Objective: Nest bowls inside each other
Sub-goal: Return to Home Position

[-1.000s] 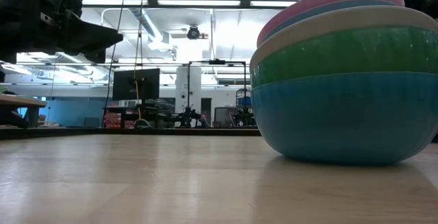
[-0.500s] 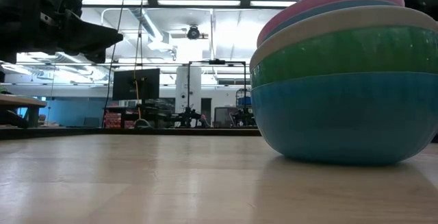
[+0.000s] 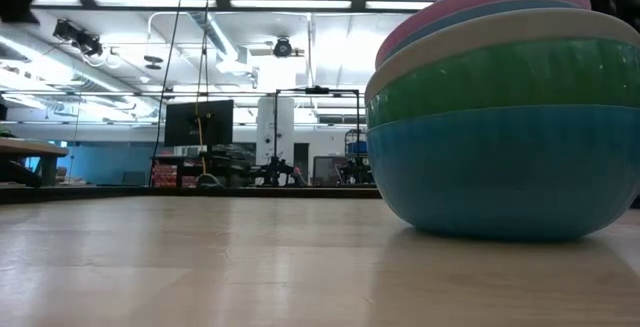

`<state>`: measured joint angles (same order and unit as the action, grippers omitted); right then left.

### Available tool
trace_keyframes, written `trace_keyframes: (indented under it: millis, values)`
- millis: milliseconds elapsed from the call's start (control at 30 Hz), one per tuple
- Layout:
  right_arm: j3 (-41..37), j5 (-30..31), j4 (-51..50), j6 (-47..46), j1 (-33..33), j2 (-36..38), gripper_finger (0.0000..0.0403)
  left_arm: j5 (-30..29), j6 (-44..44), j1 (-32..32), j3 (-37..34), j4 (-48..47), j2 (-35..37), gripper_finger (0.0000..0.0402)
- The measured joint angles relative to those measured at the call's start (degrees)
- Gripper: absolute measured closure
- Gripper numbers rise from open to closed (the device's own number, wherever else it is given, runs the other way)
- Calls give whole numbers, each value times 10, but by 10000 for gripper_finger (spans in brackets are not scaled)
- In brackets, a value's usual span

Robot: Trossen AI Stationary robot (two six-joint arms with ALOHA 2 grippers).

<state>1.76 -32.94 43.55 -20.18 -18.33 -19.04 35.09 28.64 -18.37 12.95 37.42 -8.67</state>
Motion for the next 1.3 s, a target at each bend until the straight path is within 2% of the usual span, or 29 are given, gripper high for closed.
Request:
trace_keyframes:
  millis: [133, 233, 300, 433, 600, 733, 867, 1033, 1167, 1300]
  values:
    - [26, -48, -15, -8, -19, 0, 400, 6, -25, 0, 80, -120, 2, 300]
    - [33, -60, -18, -6, -28, 0, 402, -6, -51, 0, 122, -233, 1, 300]
    - [46, -65, -21, -20, -34, -1, 402, -12, -42, 0, 146, -248, 0, 300]
    - [109, -98, -34, -62, -52, 0, 399, 15, -35, 0, 230, -249, 2, 300]
    - [242, -121, -153, -103, -75, -1, 400, 2, -16, 0, 356, -333, 1, 300]
    - [342, -122, -285, -84, -77, -7, 402, -5, -18, 0, 437, -422, 2, 300]
    - [404, -143, -366, -54, -79, -19, 401, -6, -23, 0, 486, -462, 1, 300]
    - [477, -186, -406, -49, -87, -16, 399, -7, -19, 1, 563, -486, 1, 300]
    - [523, -213, -441, -51, -90, -5, 402, -13, -28, 1, 634, -580, 1, 300]
    - [561, -214, -519, -31, -90, 25, 401, -50, -43, 0, 683, -665, 12, 300]
